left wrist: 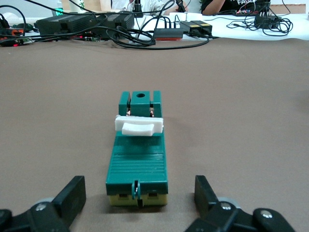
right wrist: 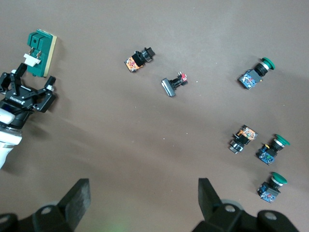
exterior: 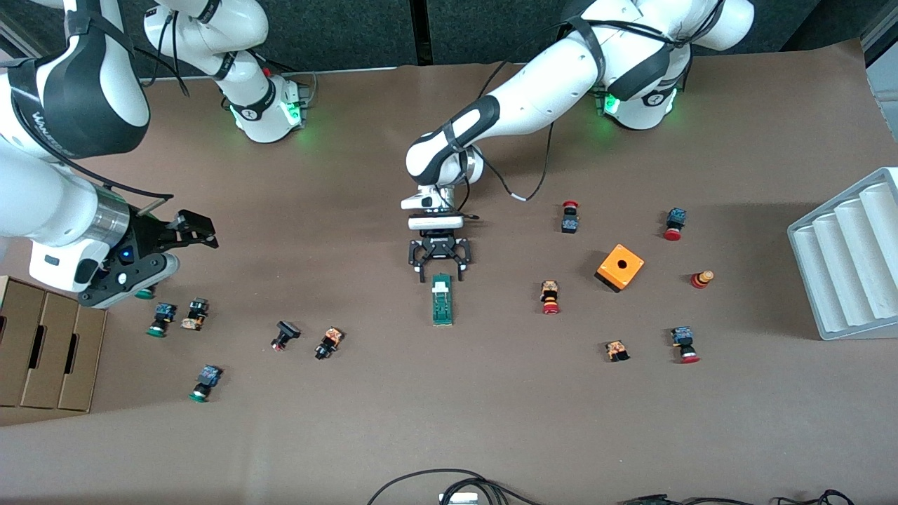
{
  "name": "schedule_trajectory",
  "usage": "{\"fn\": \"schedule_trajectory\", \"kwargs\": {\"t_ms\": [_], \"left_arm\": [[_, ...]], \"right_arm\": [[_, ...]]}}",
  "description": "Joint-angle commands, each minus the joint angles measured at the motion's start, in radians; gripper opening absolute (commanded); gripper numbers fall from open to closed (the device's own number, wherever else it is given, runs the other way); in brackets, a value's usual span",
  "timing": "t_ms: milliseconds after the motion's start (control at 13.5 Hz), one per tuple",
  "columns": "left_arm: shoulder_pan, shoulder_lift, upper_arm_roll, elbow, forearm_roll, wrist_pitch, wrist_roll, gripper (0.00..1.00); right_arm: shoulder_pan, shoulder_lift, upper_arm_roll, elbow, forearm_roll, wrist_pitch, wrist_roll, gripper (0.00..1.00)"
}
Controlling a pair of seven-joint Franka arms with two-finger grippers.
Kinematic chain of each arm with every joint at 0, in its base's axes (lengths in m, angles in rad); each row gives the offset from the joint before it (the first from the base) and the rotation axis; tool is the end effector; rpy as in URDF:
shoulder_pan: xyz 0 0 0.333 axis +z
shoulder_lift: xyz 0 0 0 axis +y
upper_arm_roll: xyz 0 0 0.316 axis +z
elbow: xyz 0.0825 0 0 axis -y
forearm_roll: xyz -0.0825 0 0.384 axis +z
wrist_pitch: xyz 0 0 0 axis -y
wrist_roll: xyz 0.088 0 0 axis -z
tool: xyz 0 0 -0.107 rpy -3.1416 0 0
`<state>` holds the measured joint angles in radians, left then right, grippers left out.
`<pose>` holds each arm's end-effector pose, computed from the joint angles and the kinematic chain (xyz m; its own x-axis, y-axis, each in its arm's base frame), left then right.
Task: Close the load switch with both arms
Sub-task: 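Lift the teal switch with the left gripper while the right gripper approaches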
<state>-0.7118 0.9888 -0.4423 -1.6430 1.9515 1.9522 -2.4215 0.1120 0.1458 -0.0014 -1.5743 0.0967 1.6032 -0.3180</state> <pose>0.3494 -0.5636 0.0746 0.4328 0.0084 0.9015 0.0282 -0.9996 -0.0042 0.5898 0.0757 0.5421 0.9080 0.4110 -0.0811 0.3995 -0.9079 -0.1270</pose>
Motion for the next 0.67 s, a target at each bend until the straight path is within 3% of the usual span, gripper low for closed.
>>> {"fn": "schedule_trajectory", "kwargs": {"t_ms": [0,593], "left_arm": [[-0.032,0.036,0.026,0.032,0.036,-0.018,-0.021,1.0],[-0.054,0.05,0.034,0.034,0.079,-0.045,-0.053,0.99]], "right_arm": [[0.003,0.003,0.0,0.002,0.011,0.011,-0.049,0.99],[0.008,0.018,0.063,-0.026,0.015,0.024,-0.116,0.99]]}}
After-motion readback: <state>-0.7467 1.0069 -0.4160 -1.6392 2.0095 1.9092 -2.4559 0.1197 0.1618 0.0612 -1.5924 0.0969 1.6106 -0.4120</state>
